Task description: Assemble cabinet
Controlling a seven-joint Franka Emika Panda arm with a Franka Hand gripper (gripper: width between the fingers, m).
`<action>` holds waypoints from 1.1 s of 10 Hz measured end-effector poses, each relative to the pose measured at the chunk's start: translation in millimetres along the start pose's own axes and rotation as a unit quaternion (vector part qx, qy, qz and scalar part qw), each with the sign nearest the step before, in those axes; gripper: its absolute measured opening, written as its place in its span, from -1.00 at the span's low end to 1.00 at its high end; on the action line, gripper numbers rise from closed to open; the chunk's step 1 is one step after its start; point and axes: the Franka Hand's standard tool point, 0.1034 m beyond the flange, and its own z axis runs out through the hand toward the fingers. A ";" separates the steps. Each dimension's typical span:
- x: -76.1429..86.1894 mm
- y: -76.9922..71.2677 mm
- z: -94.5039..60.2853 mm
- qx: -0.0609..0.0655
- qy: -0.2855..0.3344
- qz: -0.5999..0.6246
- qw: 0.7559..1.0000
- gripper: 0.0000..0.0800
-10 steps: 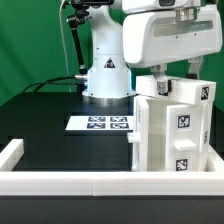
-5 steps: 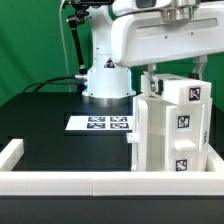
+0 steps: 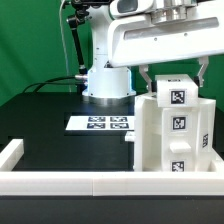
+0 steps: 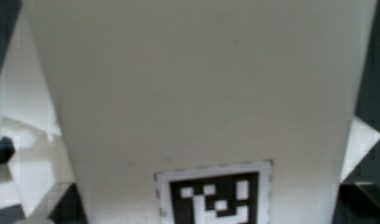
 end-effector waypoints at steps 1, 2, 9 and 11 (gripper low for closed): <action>-0.3 0.4 0.1 -0.001 0.000 0.046 0.999 0.41; 0.4 1.7 -0.3 -0.001 0.001 0.075 0.997 0.41; -0.9 7.6 -2.3 0.004 0.010 0.355 0.935 0.41; -7.8 4.9 -2.3 0.005 0.002 0.456 0.890 0.41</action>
Offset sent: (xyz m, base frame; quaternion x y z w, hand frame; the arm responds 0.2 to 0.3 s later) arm 0.0000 0.0000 0.0000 0.0000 0.0000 0.1938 0.9810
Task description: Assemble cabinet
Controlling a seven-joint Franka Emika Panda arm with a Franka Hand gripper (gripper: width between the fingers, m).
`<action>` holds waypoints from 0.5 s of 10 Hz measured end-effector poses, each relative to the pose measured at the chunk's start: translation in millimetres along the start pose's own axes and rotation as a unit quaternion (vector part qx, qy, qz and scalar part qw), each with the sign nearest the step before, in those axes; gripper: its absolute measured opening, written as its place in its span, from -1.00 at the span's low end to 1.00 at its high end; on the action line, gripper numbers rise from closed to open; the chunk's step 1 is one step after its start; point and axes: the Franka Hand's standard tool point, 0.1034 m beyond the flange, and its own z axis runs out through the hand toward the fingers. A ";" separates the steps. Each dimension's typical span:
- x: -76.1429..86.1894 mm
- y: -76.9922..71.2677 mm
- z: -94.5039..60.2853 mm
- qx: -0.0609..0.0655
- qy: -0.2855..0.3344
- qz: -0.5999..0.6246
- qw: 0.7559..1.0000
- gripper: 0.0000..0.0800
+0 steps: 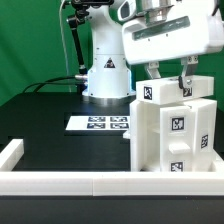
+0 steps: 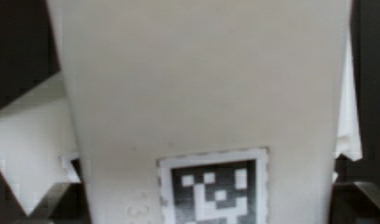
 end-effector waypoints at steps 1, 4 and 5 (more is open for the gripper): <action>0.2 0.3 -0.1 0.001 -0.003 0.041 0.999 0.41; -0.4 1.0 -0.7 0.003 -0.010 0.144 0.990 0.41; -0.8 1.6 -0.9 0.003 -0.017 0.199 0.980 0.41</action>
Offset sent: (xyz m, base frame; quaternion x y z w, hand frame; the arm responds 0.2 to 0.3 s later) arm -0.0006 0.0027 -0.0006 -0.0016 -0.0094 0.1731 0.9849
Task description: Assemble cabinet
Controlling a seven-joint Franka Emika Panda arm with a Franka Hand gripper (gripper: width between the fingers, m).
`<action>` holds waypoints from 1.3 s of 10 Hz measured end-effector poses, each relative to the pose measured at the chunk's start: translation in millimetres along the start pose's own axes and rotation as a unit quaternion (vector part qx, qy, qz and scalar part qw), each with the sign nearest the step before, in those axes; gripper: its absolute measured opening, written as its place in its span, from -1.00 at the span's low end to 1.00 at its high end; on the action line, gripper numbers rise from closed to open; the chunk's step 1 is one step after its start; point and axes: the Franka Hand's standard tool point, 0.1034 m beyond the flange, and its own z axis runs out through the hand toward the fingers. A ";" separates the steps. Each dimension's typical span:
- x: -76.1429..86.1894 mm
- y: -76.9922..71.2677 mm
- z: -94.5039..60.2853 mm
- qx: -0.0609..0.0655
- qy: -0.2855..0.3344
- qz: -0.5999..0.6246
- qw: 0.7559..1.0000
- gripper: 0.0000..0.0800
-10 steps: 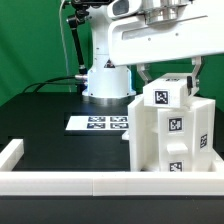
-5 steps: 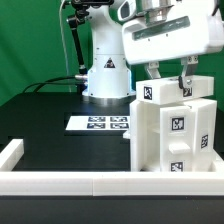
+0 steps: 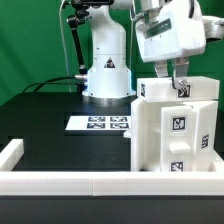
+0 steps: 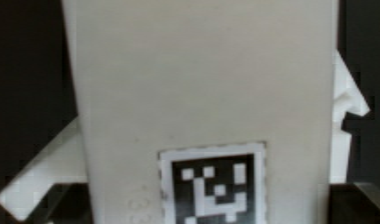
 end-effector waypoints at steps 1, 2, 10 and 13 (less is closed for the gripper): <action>0.4 1.1 0.3 -0.003 -0.009 0.047 0.999 0.41; 0.4 0.7 -0.3 -0.004 -0.012 0.102 0.995 0.41; 0.1 -4.2 -3.1 0.003 -0.021 0.267 0.963 0.41; -3.5 -4.5 -6.2 0.005 -0.028 0.254 0.967 0.94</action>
Offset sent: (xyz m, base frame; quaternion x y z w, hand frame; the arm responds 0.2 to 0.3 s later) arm -0.0080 -0.0036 -0.0020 -0.0182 0.0157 0.2485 0.9683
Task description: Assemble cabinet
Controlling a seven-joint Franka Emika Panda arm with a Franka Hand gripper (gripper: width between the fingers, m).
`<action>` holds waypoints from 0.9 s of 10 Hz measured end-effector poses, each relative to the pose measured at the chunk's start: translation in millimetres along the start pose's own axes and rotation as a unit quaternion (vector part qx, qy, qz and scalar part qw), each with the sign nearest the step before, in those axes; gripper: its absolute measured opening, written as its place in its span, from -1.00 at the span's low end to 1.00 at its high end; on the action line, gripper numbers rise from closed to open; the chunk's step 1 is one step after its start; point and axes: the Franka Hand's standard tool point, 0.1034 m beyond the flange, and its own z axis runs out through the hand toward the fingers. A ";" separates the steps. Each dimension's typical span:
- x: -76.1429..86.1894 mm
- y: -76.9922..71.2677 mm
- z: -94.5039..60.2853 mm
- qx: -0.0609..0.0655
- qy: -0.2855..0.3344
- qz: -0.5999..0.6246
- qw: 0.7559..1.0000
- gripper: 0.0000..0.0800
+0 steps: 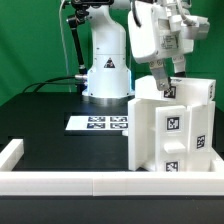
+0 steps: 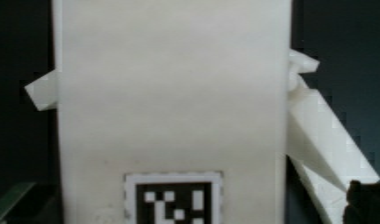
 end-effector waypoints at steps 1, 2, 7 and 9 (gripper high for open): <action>-4.2 -0.7 -6.5 0.003 -0.007 0.001 1.000 0.94; -8.4 -3.1 -14.2 0.007 -0.016 -0.002 1.000 0.99; -15.7 -7.1 -21.8 0.013 -0.033 -0.016 0.999 0.99; -16.3 -4.7 -21.2 0.000 -0.025 -0.133 0.991 0.99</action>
Offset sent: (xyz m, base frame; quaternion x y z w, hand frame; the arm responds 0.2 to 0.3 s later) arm 0.0110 0.0077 0.0260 -0.0027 -0.0485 0.0137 0.9987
